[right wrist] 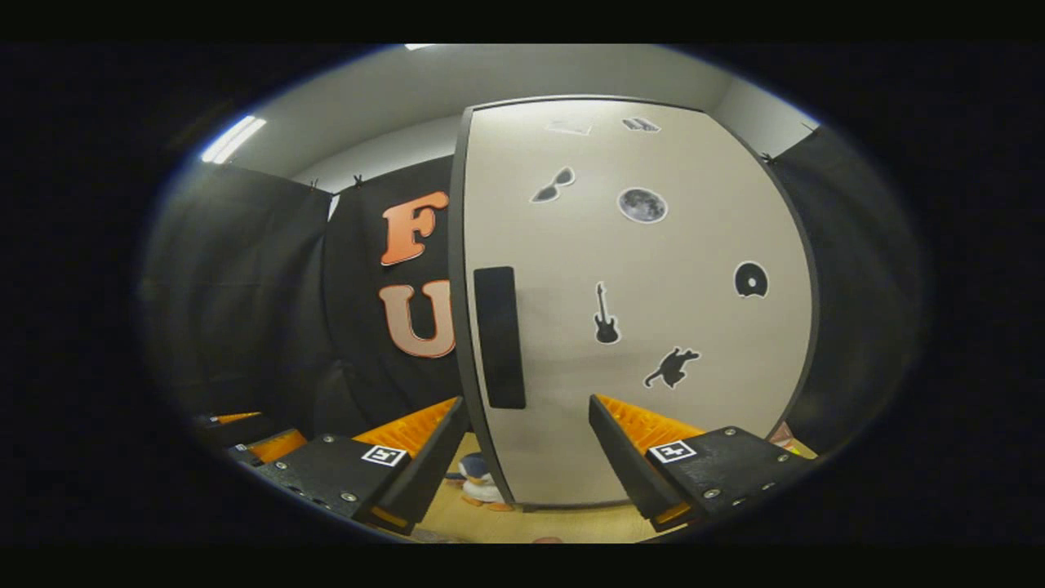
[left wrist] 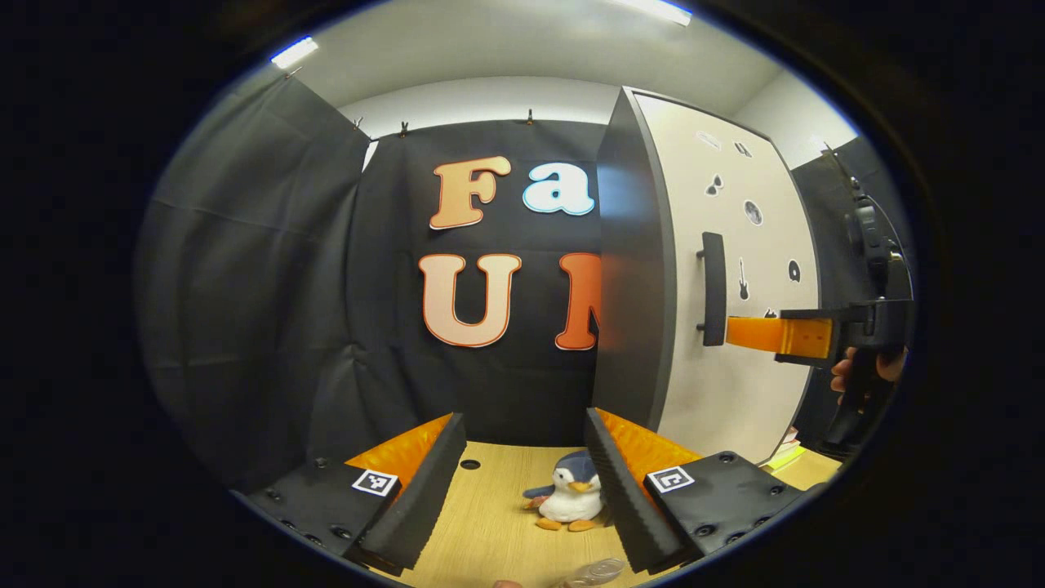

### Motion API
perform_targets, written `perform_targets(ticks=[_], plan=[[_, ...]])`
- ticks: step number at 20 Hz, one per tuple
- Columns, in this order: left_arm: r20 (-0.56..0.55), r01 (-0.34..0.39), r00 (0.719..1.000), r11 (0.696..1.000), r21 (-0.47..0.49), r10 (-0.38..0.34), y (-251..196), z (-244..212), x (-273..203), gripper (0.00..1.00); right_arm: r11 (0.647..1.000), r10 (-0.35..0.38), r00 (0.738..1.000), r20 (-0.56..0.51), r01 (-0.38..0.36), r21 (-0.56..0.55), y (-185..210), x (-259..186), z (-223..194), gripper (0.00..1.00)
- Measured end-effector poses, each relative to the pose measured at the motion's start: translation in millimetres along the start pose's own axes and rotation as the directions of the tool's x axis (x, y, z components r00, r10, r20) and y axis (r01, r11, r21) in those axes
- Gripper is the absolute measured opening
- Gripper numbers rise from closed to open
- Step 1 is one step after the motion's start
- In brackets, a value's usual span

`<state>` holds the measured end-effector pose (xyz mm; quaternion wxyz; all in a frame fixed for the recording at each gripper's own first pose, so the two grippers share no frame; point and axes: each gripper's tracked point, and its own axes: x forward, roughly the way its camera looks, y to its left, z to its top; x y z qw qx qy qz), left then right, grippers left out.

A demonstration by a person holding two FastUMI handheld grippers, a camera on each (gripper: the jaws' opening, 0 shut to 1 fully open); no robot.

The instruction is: Open the cabinet door with the right hand, grasp the bottle in the cabinet with the left hand and place it on the coaster, then close the cabinet door with the right hand.

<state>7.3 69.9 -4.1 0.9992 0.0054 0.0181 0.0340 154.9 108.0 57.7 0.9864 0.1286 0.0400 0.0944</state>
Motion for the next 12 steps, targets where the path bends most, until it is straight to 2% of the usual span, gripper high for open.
perform_targets(ticks=[12], plan=[[0.025, -0.055, 0.998, 0.998, 0.006, 0.055, -44.7, 14.3, -63.2, 0.95, 0.994, -0.011, 0.999, 0.053, 0.017, -0.111, -60.3, -134.6, 14.7, 0.92]])
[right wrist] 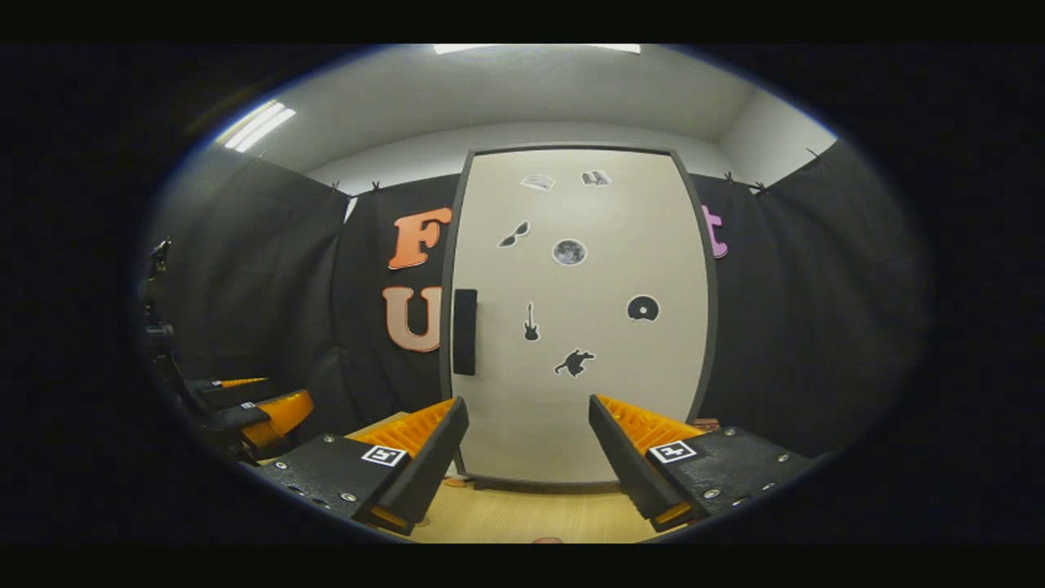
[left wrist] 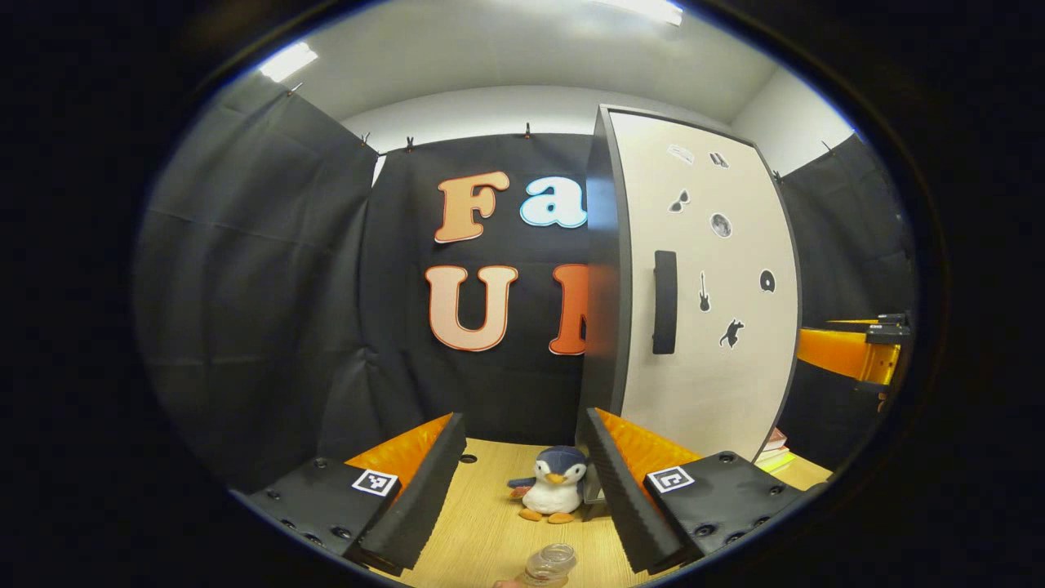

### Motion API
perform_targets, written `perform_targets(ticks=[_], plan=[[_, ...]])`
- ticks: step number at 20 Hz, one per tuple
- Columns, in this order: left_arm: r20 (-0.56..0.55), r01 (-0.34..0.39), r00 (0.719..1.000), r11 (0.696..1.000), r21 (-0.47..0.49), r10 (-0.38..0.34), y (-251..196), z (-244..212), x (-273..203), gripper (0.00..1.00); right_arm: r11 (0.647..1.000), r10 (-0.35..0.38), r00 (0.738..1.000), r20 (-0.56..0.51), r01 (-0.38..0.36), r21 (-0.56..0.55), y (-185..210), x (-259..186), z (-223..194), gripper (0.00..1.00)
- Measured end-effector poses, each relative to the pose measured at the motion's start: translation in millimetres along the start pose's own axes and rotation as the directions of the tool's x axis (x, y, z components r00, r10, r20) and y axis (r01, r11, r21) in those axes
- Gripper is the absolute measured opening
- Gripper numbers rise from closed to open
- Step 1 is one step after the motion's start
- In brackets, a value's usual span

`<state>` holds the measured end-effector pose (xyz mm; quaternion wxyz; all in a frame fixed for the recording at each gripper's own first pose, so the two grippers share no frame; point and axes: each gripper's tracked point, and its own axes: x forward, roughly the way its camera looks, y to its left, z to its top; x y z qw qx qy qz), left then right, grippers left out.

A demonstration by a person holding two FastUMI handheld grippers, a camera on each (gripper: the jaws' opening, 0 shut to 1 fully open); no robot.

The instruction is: Open the cabinet door with the right hand, grasp the bottle in the cabinet with the left hand and place it on the coaster, then close the cabinet door with the right hand.

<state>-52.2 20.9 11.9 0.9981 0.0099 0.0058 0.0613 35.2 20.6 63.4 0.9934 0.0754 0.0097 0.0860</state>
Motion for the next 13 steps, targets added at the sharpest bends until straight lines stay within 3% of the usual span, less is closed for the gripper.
perform_targets(ticks=[5, 13], plan=[[0.009, -0.018, 1.000, 0.999, 0.027, 0.018, -14.1, 7.3, -21.4, 0.95, 0.999, 0.008, 0.999, 0.031, -0.007, -0.036, -13.3, -38.4, -4.9, 0.93], [0.002, 0.046, 0.999, 0.998, 0.038, -0.046, -29.9, 6.0, -23.2, 0.95, 1.000, -0.027, 0.997, 0.069, 0.027, 0.000, -16.1, -62.5, -12.7, 0.93]])
